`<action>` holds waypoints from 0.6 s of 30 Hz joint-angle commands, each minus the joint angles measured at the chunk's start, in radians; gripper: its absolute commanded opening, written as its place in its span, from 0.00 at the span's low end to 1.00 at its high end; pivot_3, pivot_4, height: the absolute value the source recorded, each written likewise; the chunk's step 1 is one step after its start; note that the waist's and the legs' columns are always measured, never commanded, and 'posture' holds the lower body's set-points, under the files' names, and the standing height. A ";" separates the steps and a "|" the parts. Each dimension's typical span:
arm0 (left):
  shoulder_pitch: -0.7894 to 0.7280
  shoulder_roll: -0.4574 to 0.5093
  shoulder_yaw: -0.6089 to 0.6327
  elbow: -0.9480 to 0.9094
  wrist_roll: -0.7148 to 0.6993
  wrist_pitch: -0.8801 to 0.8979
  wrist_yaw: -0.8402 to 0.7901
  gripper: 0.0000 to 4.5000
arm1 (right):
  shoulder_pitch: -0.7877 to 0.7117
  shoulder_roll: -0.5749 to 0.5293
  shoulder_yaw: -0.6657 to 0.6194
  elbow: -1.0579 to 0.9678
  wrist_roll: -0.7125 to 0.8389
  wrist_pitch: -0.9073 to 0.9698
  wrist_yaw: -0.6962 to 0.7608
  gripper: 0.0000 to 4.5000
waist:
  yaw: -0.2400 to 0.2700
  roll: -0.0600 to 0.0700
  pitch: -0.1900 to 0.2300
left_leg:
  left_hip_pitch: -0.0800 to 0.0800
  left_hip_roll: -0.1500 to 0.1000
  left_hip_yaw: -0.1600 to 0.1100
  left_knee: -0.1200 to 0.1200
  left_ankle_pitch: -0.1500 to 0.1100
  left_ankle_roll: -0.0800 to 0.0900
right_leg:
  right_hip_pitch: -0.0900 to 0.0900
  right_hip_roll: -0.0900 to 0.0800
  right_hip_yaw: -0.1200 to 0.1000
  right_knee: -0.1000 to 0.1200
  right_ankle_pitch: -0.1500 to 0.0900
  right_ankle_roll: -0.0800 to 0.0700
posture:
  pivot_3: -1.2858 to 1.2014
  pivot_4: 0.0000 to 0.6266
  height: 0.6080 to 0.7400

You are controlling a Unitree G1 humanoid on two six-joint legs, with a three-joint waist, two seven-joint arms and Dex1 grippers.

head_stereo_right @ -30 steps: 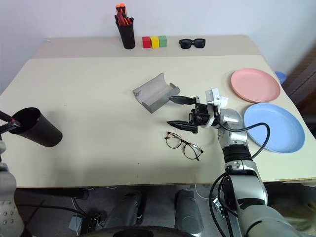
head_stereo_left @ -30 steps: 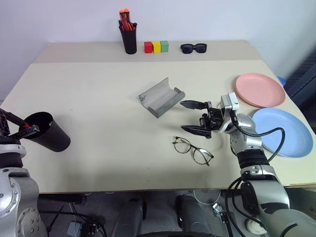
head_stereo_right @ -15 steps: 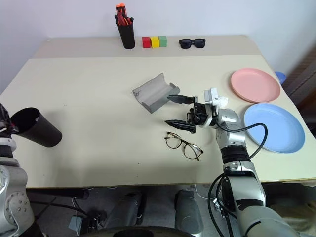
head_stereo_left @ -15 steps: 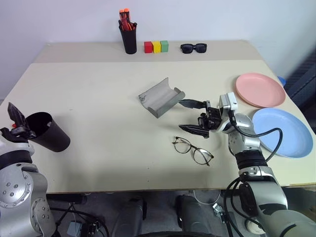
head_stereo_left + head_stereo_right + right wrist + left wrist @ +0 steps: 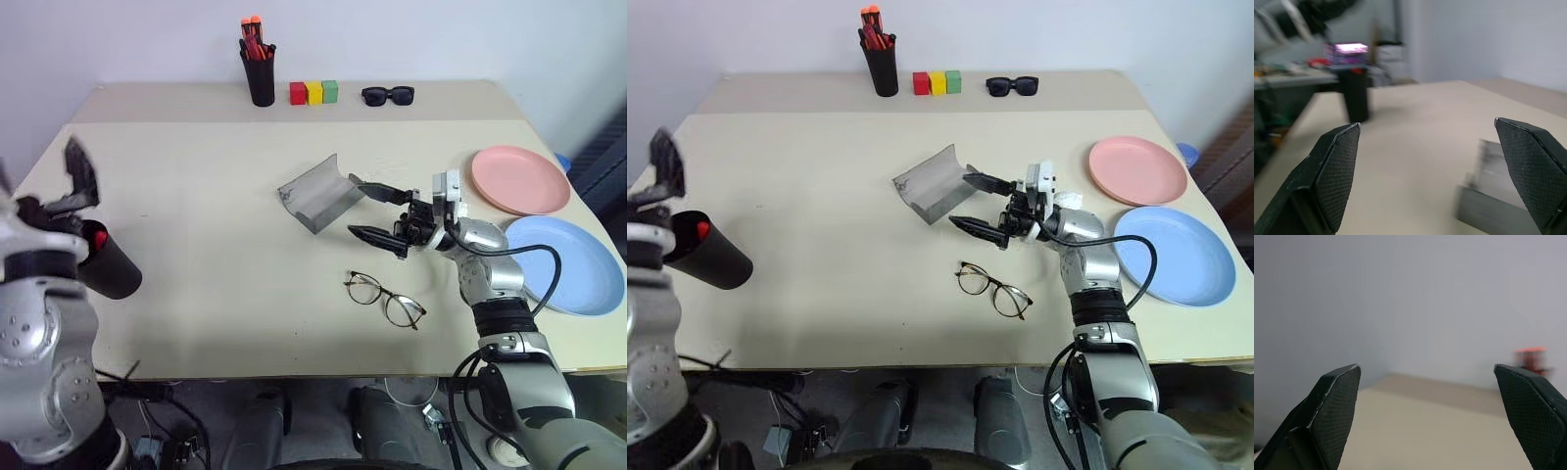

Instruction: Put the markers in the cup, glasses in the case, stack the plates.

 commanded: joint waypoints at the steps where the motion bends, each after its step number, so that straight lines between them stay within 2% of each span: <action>1: -0.107 0.115 -0.088 0.070 -0.068 0.201 -0.034 0.99 | 0.014 -0.042 -0.018 -0.088 -0.071 0.038 -0.171 1.00 | 0.001 0.000 0.000 | 0.000 0.000 0.000 0.000 0.000 0.000 | 0.000 0.000 0.000 0.000 0.000 0.000 | 0.52 0.24 1.00; 4: -0.253 0.158 -0.135 0.162 -0.114 0.309 -0.045 0.99 | 0.038 -0.064 -0.030 -0.151 -0.109 0.072 -0.296 1.00 | 0.000 0.000 0.001 | 0.000 0.000 0.000 0.000 0.000 0.000 | -0.001 0.000 0.000 0.000 0.000 0.000 | 0.52 0.24 1.00; 8: -0.457 0.217 -0.286 0.384 -0.134 0.482 -0.145 0.99 | 0.092 -0.129 -0.019 -0.259 -0.139 0.198 -0.377 1.00 | 0.002 0.000 0.001 | -0.001 0.000 0.000 -0.001 0.000 0.000 | -0.002 0.000 0.000 0.000 0.000 0.000 | 0.52 0.24 1.00; 11: -0.583 0.251 -0.477 0.533 -0.028 0.407 -0.256 0.99 | 0.142 -0.175 -0.030 -0.325 -0.120 0.262 -0.384 1.00 | 0.000 0.000 0.001 | -0.001 -0.001 0.000 -0.001 0.000 0.000 | -0.001 0.000 0.000 -0.001 0.000 0.001 | 0.52 0.24 1.00; 14: -0.703 0.245 -0.655 0.697 0.066 0.375 -0.350 0.99 | 0.185 -0.199 -0.049 -0.362 -0.120 0.274 -0.412 1.00 | 0.000 0.000 0.001 | -0.002 -0.001 0.000 -0.002 0.000 0.000 | -0.001 0.000 0.000 -0.001 0.000 0.001 | 0.52 0.24 1.00; 18: -0.792 0.249 -0.817 0.782 0.143 0.331 -0.507 0.99 | 0.205 -0.216 -0.058 -0.379 -0.120 0.278 -0.433 1.00 | -0.007 0.000 0.001 | -0.002 -0.001 0.001 -0.004 0.000 0.000 | -0.003 0.000 0.001 -0.002 -0.001 0.001 | 0.52 0.24 1.00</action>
